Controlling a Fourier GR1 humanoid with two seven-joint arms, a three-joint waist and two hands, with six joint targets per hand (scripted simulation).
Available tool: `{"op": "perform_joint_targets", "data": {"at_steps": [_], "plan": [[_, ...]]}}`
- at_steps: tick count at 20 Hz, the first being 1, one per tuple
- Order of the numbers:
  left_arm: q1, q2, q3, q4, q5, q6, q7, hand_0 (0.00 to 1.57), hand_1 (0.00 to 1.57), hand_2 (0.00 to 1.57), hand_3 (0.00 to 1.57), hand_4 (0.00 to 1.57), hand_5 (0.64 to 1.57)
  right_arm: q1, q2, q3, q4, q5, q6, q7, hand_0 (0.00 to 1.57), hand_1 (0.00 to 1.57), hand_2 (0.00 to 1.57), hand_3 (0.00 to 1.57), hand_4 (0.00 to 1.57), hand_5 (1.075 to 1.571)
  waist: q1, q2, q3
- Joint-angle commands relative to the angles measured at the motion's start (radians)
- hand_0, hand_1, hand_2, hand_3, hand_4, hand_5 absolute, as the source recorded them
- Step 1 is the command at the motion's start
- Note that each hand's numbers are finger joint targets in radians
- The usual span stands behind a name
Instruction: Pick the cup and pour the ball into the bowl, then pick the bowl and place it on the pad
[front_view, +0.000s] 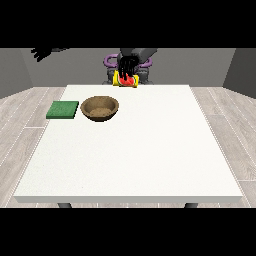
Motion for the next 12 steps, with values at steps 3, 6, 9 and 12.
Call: {"op": "perform_joint_targets", "data": {"at_steps": [3,6,9,12], "plan": [[-0.062,0.052,0.013,0.016,-0.110,-0.051,0.031,0.77,0.77,1.57,1.48,0.43,1.519,-0.010,0.052,0.047,-0.044,0.034,-0.042,-0.016,0.00,0.00,0.00,0.44,0.43,1.571,-0.012,0.048,-0.0009],[-0.002,-0.002,-0.061,-0.014,-0.165,-0.100,0.118,0.53,0.53,1.45,1.57,0.50,1.540,0.020,0.034,0.022,-0.009,-0.015,0.032,-0.030,0.00,0.00,0.00,0.42,0.44,1.570,-0.054,0.046,-0.0004],[0.012,-0.003,-0.038,-0.043,-0.190,-0.135,0.015,0.00,0.00,0.72,1.50,0.55,1.550,0.021,0.034,0.009,-0.016,-0.010,-0.007,-0.026,0.00,0.00,0.00,0.40,0.45,1.570,0.000,0.033,-0.0006],[-0.050,-0.003,-0.023,-0.038,-0.185,-0.227,-0.009,0.00,0.00,1.15,1.55,0.86,1.571,-0.030,0.057,0.052,-0.057,-0.014,-0.032,0.045,0.00,0.00,0.00,0.27,0.46,1.570,-0.040,0.040,-0.0009]]}}
